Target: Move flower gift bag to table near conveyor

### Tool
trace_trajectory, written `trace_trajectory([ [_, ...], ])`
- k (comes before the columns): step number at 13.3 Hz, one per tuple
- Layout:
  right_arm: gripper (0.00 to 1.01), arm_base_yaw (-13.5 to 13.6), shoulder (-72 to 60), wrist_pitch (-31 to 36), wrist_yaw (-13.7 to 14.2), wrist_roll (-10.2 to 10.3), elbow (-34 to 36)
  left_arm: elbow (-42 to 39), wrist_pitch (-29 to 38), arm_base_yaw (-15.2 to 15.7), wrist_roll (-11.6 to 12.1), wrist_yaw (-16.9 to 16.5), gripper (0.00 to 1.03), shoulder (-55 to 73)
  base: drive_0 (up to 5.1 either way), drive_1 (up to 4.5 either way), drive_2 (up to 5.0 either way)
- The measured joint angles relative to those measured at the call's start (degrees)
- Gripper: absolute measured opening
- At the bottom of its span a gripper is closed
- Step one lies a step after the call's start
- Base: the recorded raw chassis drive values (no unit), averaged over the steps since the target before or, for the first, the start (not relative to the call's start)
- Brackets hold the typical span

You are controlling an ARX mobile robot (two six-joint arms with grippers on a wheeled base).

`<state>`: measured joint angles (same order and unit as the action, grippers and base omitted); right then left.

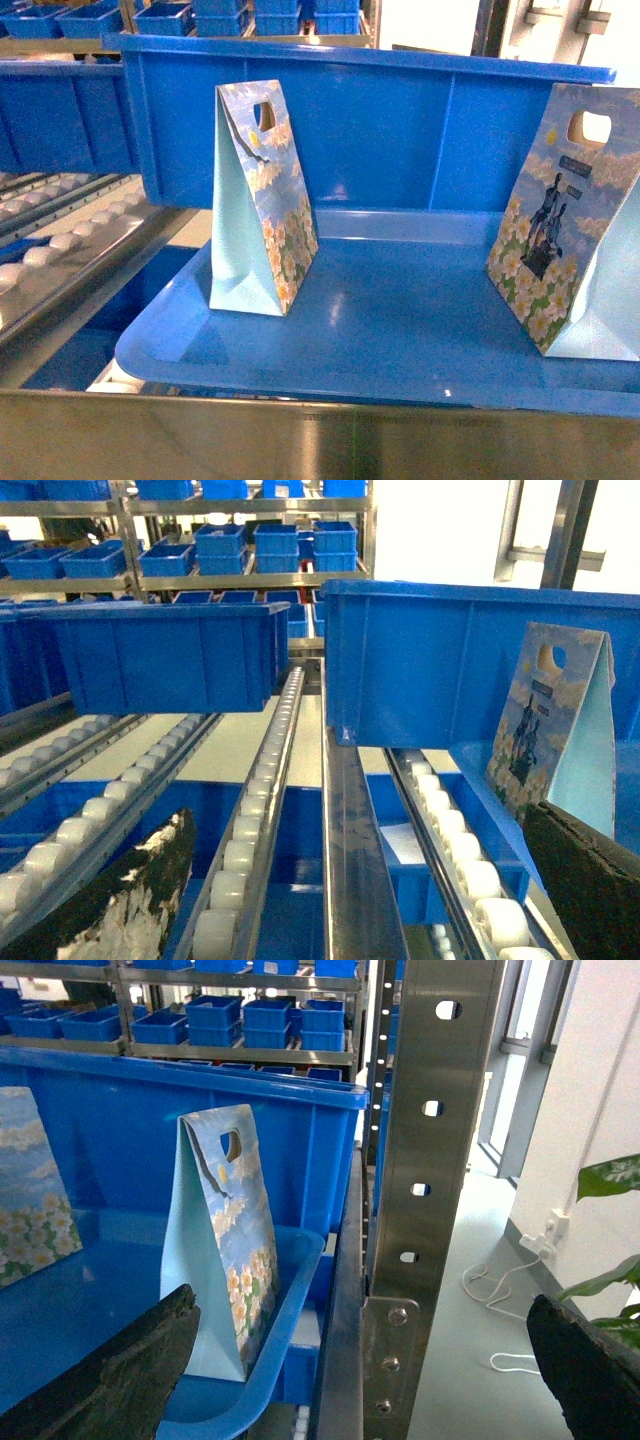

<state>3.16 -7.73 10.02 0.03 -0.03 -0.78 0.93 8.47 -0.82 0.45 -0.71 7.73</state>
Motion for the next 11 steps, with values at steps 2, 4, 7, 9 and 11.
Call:
trace_trajectory([
  [2,0.98,4.6,-14.7,14.2,3.1,-1.1,-0.7,1.2,7.5,1.7,-0.9,-2.0,0.98,10.2,0.0,0.0,0.0],
  [4,0.98,10.1,-29.5,25.3,6.0,-2.2,-5.6,7.4,19.3,3.3,-2.0,-4.8,0.98,22.5,0.0,0.0,0.0],
  [7,0.98,13.8,-42.2,32.1,7.3,-3.5,-11.3,19.7,30.6,5.8,-2.9,-8.1,0.98,43.8,0.0,0.0,0.0],
  [9,0.98,14.1,-50.6,33.6,7.3,-4.5,-18.7,31.1,28.1,-4.8,1.9,-7.8,0.98,53.5,0.0,0.0,0.0],
  [11,0.98,14.2,-53.0,32.7,7.1,-4.5,-21.0,32.2,27.6,-8.8,3.8,-6.3,0.98,55.1,0.0,0.0,0.0],
])
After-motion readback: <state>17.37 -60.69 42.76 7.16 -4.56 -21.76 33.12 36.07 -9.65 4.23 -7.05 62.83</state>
